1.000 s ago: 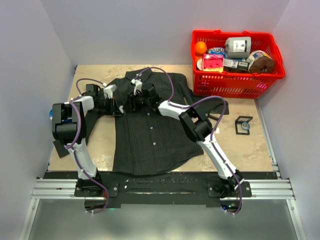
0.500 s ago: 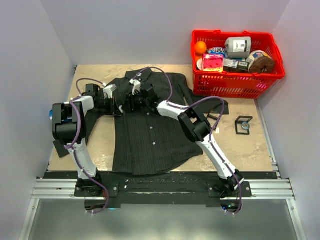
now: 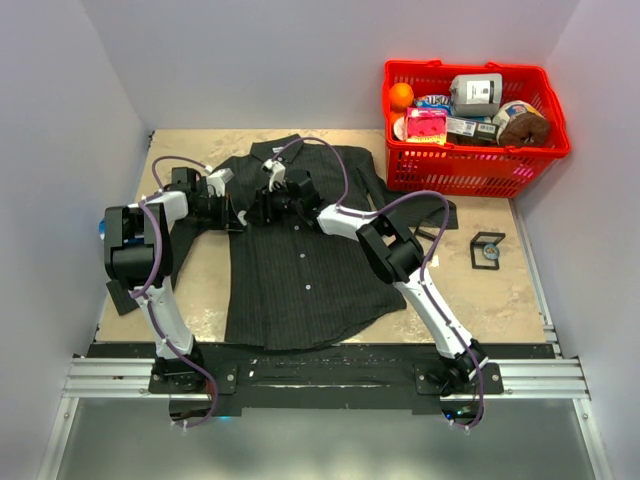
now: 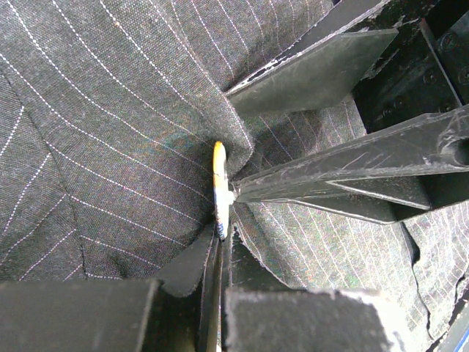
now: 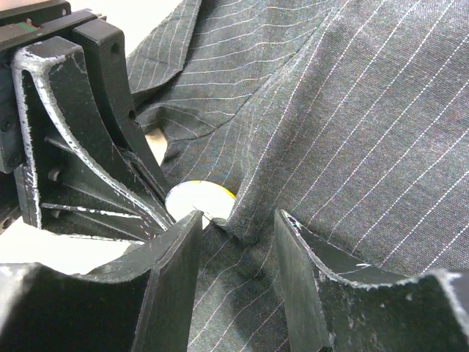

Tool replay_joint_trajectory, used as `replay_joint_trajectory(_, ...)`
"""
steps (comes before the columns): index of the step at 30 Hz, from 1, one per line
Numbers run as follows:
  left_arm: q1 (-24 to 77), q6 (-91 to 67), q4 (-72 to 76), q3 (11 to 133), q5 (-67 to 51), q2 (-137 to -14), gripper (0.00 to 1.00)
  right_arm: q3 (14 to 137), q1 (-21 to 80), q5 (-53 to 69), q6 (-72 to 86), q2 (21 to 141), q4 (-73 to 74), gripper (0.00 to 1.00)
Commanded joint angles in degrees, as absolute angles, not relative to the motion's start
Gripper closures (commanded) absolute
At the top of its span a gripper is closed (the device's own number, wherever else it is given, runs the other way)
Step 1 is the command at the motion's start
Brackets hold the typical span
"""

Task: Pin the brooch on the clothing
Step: Close the brooch on the flattened clothing.

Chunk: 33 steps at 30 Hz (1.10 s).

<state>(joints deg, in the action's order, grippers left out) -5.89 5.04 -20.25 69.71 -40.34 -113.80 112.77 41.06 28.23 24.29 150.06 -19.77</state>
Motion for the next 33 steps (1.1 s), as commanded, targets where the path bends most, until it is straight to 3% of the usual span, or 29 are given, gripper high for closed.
replay_joint_trajectory(1, -5.9, 5.4, -21.0, 70.7, -37.7, -116.4, 1.0, 110.8, 40.7, 28.8, 25.2, 148.7, -17.7, 0.51)
replay_joint_trajectory(33, -6.0, 3.0, -23.9, 73.1, -34.5, -118.4, 1.0, 109.8, 39.7, 28.6, 26.9, 149.2, -18.8, 0.56)
